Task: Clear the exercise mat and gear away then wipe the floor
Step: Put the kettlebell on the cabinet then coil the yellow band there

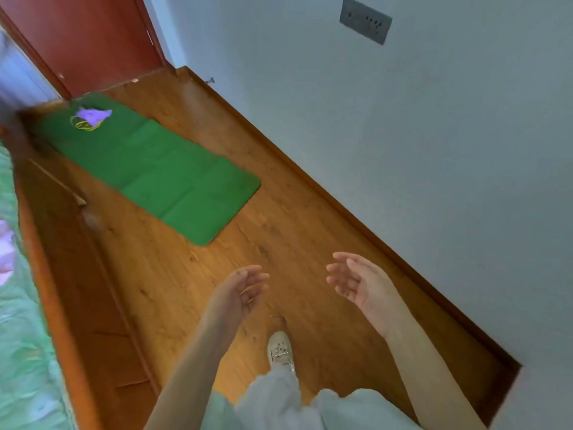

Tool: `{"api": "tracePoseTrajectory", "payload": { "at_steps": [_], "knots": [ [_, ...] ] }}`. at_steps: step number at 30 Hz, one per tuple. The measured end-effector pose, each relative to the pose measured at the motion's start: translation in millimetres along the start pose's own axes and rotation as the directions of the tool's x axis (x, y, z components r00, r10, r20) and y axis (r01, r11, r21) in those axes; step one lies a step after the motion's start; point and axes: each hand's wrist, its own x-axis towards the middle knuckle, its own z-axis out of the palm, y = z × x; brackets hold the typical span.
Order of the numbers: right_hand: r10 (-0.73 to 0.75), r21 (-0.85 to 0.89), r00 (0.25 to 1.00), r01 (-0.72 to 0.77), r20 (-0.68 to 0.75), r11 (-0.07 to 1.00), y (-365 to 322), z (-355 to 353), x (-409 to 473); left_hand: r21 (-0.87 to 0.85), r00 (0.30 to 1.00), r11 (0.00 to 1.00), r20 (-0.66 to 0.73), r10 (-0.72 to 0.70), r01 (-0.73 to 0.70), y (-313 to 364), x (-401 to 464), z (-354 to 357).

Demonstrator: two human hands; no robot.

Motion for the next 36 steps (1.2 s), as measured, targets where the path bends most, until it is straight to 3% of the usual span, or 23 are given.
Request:
{"api": "tracePoseTrajectory", "payload": {
  "at_steps": [4, 12, 16, 27, 36],
  "knots": [
    [-0.092, 0.045, 0.995, 0.091, 0.029, 0.995, -60.9, 22.9, 58.9, 0.015, 0.996, 0.997, 0.053, 0.074, -0.075, 68.7, 55.8, 22.3],
    [-0.096, 0.205, 0.995, 0.100, -0.029, 0.974, -128.4, 26.2, 152.4, -0.062, 0.992, 0.990, -0.036, 0.122, -0.124, 160.2, 142.7, 30.7],
    [-0.092, 0.201, 0.996, 0.090, 0.000, 0.975, -154.4, 28.2, 210.9, -0.134, 0.987, 0.982, -0.100, 0.123, -0.136, 187.5, 194.0, 40.7],
    [-0.144, 0.191, 0.981, 0.118, 0.127, 0.974, -288.9, 32.7, 381.6, -0.194, 0.982, 0.965, -0.093, 0.163, -0.178, 285.0, 331.5, 129.7],
    [-0.130, 0.048, 0.942, 0.121, 0.311, 0.992, -378.4, 110.4, 505.8, -0.273, 0.939, 0.919, -0.275, 0.208, -0.284, 356.6, 406.1, 107.7]
  ]
}}
